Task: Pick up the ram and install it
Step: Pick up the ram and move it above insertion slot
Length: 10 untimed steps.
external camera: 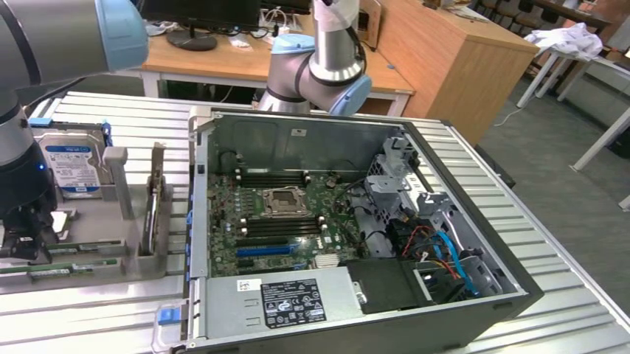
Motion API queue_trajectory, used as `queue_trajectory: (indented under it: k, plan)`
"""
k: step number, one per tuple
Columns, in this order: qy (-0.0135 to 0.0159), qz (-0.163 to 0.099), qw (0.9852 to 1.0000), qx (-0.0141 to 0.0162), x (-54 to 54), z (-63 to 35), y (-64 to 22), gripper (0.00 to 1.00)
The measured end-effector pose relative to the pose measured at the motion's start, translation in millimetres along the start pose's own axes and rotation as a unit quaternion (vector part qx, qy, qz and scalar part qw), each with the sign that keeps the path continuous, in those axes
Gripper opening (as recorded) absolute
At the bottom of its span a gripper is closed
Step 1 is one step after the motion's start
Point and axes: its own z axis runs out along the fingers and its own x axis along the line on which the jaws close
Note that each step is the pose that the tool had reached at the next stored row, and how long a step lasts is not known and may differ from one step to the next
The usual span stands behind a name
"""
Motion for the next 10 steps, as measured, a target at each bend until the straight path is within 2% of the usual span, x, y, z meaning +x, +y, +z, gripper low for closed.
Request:
queue_trajectory:
  k: [10]
  plan:
    - [0.0001, 0.000, 1.0000, -0.0001, 0.2, 6.3, 0.1, 0.36]
